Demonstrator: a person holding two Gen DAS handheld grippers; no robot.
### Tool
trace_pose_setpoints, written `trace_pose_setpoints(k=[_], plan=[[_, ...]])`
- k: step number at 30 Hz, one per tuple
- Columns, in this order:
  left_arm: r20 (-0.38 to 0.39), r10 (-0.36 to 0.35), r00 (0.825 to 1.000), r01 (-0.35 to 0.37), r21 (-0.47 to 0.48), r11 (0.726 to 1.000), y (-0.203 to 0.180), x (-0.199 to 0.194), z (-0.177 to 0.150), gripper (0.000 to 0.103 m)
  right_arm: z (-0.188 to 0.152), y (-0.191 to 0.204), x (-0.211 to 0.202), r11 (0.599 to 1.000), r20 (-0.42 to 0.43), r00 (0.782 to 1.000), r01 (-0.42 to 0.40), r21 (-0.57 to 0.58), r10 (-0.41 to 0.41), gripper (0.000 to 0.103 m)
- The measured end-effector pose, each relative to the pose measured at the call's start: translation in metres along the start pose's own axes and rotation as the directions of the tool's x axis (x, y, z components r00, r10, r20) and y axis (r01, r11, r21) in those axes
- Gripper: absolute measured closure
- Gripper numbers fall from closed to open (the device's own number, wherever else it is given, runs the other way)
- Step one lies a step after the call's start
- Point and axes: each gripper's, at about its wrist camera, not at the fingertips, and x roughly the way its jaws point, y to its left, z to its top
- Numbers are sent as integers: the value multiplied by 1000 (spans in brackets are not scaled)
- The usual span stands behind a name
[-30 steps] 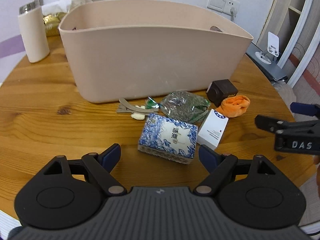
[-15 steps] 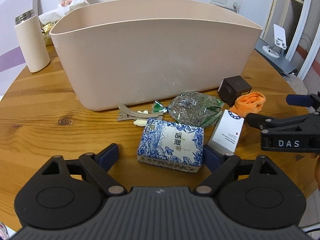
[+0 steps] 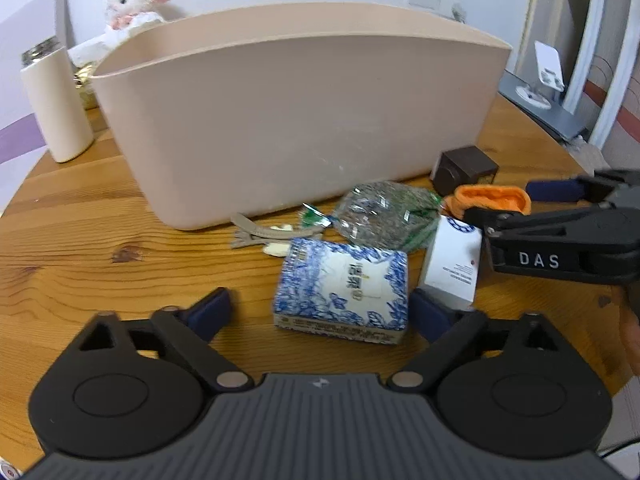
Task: Organize objects
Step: 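Grasp the blue-and-white tissue box with left tool while right tool grasps the orange fabric, then lift both items over the basket and release them inside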
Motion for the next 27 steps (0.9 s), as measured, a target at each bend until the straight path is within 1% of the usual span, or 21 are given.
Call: trace_pose_setpoints(k=[2, 3, 4, 5, 7, 13, 18, 20, 27], plan=[[7, 8, 1000, -8, -11, 1000, 3, -3, 0, 26, -2, 3, -3, 1000, 1, 1000, -14, 6, 14, 59], [12, 10, 1000, -10, -10, 1000, 5, -4, 0, 28, -2, 5, -4, 1000, 1, 1000, -18, 4, 18, 62], [16, 8, 1000, -8, -11, 1000, 7, -4, 0, 32, -3, 7, -5, 1000, 2, 1000, -19, 0, 19, 72], [21, 11, 1000, -10, -13, 1000, 9, -5, 0, 36, -3, 10, -5, 1000, 4, 1000, -16, -7, 16, 79], [23, 3, 1000, -3, -15, 1000, 11, -6, -1, 36, -4, 15, -7, 1000, 5, 1000, -12, -16, 12, 84], [21, -4, 1000, 5, -31, 1000, 17, -14, -6, 37, -8, 12, -19, 1000, 15, 1000, 0, -3, 1, 87], [7, -37, 999, 37, -92, 995, 28, -23, -8, 37, -5, 5, -39, 1000, 50, 999, 16, 10, -17, 87], [19, -35, 999, 37, -101, 994, 32, -29, -8, 37, -2, 3, -48, 1000, 70, 997, 20, 14, -21, 87], [105, -13, 994, 24, -106, 994, 43, -64, 1, 37, 13, 2, -82, 999, 162, 986, 37, 19, -40, 87]])
